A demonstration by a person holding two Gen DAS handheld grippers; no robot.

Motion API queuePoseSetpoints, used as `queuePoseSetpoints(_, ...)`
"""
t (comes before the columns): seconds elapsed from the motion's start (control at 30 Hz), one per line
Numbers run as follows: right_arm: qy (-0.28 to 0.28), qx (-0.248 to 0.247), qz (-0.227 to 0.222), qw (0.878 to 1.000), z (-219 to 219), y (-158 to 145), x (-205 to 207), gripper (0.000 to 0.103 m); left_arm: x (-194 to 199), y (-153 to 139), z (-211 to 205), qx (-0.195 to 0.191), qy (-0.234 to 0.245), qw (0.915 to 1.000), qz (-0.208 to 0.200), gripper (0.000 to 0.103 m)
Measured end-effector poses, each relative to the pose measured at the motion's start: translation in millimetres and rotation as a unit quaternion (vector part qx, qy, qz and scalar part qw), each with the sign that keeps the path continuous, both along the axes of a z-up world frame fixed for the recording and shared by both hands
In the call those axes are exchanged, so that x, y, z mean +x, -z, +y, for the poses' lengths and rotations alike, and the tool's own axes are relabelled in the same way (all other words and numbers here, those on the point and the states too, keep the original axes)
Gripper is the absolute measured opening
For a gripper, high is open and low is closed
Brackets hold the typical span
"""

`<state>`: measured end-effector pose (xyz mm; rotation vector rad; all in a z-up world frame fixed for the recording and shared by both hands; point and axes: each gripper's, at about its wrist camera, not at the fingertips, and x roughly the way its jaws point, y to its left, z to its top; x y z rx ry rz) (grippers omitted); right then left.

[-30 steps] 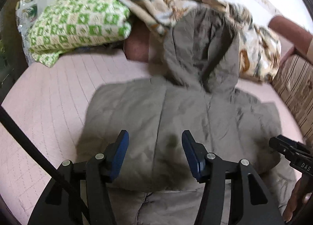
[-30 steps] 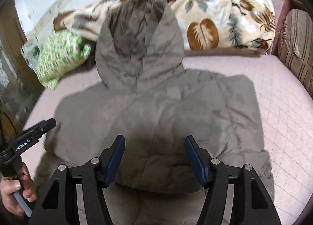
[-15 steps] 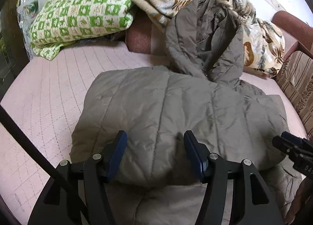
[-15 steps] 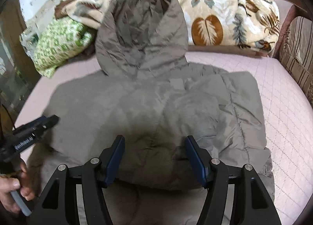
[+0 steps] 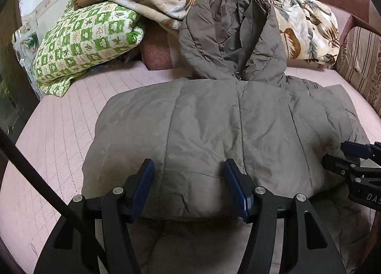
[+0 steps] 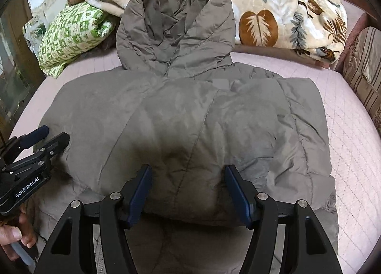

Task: Fold large clothes

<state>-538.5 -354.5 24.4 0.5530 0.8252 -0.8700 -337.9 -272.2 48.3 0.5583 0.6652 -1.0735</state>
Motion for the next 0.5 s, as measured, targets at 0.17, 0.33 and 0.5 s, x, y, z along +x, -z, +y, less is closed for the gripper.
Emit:
queuePoseSetpoints(0.17, -0.001, -0.002, 0.004, 1.0, 0.7, 3.8, 1.2, 0.069, -3.5, 2.1, -0.8, 0.002, 0.002, 0.9999, -0.016, 0.06)
queuePoseSetpoints(0.33, -0.003, -0.003, 0.006, 1.0, 1.3, 4.9, 1.3, 0.069, -7.1, 2.6, -3.1, 0.005, 0.004, 0.9994, -0.034, 0.06)
queuePoseSetpoints(0.5, -0.002, -0.003, 0.005, 1.0, 1.9, 5.1, 1.6, 0.069, -7.5, 1.7, -2.7, 0.004, 0.004, 0.9993, -0.036, 0.06)
